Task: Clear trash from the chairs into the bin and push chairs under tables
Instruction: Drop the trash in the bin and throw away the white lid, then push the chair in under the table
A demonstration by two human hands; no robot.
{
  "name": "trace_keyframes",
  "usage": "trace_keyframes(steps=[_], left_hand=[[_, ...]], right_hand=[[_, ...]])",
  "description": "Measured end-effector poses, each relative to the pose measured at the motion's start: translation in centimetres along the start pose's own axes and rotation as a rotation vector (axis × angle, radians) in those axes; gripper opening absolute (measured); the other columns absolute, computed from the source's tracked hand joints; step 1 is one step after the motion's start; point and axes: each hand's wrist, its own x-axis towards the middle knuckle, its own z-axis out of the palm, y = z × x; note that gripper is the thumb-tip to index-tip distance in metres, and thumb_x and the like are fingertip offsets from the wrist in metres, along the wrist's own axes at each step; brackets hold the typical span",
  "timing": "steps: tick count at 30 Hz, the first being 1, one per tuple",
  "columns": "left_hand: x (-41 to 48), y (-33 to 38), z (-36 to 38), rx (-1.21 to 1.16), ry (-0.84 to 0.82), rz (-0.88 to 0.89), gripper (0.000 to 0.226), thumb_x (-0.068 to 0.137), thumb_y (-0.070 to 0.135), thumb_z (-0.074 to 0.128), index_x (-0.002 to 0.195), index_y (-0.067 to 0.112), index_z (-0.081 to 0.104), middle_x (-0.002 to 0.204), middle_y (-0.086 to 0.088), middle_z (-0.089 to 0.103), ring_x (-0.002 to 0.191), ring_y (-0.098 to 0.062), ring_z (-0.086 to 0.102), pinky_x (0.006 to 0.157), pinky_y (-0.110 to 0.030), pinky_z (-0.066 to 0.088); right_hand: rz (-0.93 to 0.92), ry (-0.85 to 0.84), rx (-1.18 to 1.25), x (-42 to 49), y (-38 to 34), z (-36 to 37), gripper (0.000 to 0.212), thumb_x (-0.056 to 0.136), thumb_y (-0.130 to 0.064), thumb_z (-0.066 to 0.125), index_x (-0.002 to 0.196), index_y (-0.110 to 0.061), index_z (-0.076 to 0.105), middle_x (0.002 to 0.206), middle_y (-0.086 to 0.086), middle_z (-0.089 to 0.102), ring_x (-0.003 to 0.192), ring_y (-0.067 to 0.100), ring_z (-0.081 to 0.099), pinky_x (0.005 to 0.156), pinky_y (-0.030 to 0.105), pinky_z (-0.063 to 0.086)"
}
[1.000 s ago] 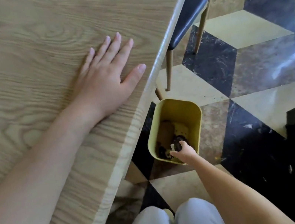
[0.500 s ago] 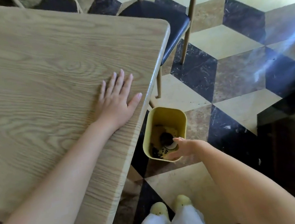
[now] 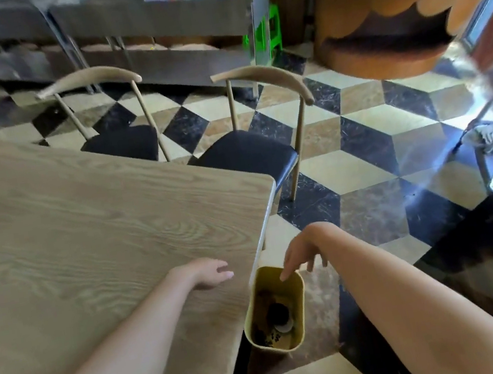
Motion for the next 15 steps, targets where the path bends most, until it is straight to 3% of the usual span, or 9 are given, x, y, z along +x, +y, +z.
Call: trace_keyframes(steps=[4, 10, 15], left_hand=[[-4.0, -0.9, -3.3, 0.013, 0.018, 0.041, 0.053, 0.101, 0.043, 0.033, 0.145, 0.014, 0.039, 0.154, -0.005, 0.035, 0.142, -0.022, 0.033, 0.113, -0.029, 0.026], [-7.8, -4.5, -3.8, -0.074, 0.047, -0.001, 0.051, 0.1, 0.043, 0.033, 0.137, 0.011, 0.049, 0.146, -0.006, 0.048, 0.133, -0.024, 0.045, 0.111, -0.033, 0.034], [-10.6, -7.7, 0.1, -0.216, 0.046, -0.11, 0.047, 0.102, 0.036, 0.032, 0.125, 0.002, 0.054, 0.139, -0.019, 0.052, 0.117, -0.024, 0.054, 0.091, -0.029, 0.038]], right_hand=[[-0.004, 0.0, -0.058, -4.4, -3.4, -2.5, 0.07, 0.087, -0.047, 0.061, 0.146, -0.021, 0.032, 0.155, 0.002, 0.031, 0.136, 0.027, 0.041, 0.107, 0.049, 0.039], [-0.011, 0.057, -0.125, -6.8, -8.9, -3.5, 0.073, 0.082, -0.046, 0.067, 0.144, -0.02, 0.038, 0.15, -0.002, 0.04, 0.128, 0.026, 0.051, 0.1, 0.045, 0.045], [-0.087, 0.055, -0.359, -7.0, -14.1, -1.5, 0.065, 0.089, -0.05, 0.054, 0.145, -0.021, 0.035, 0.151, 0.002, 0.039, 0.13, 0.026, 0.049, 0.104, 0.045, 0.042]])
